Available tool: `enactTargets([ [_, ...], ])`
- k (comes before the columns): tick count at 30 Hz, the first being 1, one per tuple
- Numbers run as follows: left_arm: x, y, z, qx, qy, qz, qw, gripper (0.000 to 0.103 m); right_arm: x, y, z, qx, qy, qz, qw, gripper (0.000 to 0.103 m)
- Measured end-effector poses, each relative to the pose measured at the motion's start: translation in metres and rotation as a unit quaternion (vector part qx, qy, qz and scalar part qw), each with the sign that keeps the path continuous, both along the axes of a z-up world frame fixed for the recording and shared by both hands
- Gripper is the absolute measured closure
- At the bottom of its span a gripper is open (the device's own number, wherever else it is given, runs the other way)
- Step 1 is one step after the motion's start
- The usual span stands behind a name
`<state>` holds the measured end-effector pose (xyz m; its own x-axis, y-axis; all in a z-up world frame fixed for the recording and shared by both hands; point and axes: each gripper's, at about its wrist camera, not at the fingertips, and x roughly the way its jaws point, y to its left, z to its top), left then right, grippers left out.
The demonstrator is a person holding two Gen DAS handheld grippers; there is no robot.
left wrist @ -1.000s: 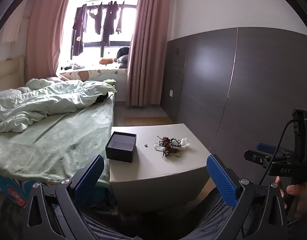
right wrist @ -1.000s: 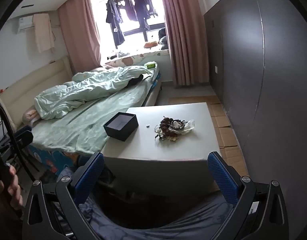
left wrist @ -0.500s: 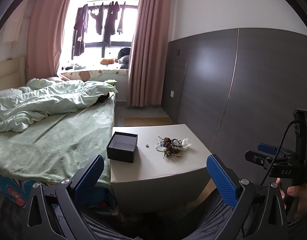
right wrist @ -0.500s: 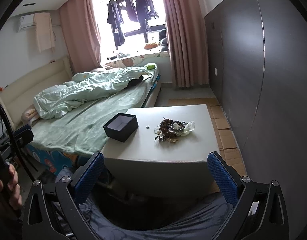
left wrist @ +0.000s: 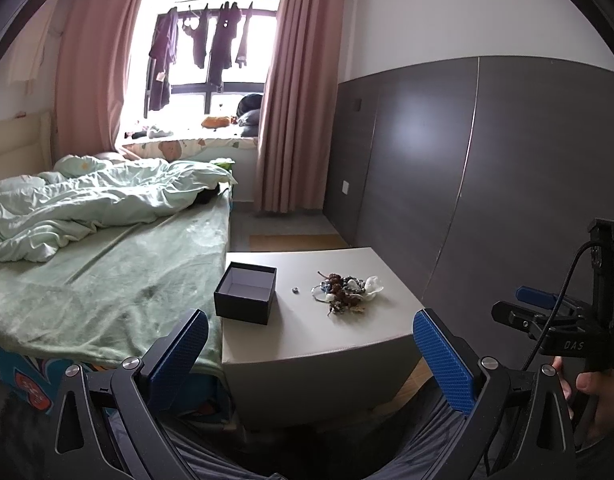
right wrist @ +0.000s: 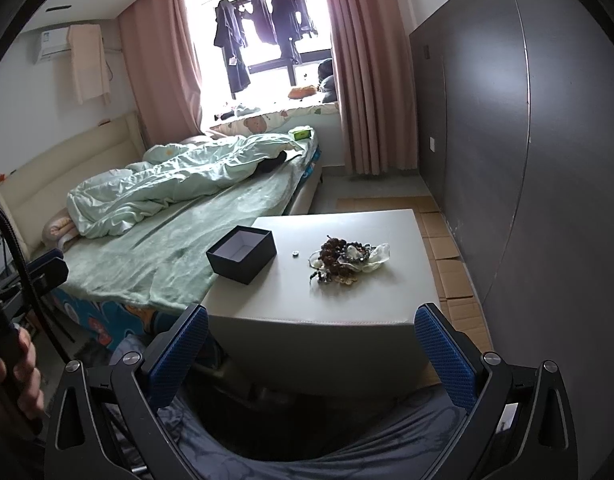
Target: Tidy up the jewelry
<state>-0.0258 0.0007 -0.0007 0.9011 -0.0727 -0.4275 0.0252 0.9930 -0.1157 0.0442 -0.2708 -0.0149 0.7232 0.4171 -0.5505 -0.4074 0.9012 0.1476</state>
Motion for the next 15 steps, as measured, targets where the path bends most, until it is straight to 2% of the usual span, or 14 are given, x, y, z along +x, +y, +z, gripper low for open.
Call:
enactTargets([
  [15, 0.0005, -0.0007, -0.0015, -0.003, 0.001, -0.003, 1.0, 0.001, 0.0031, -0.0013, -0.0033, 0.004, 0.002, -0.006, 1.0, 0.0],
])
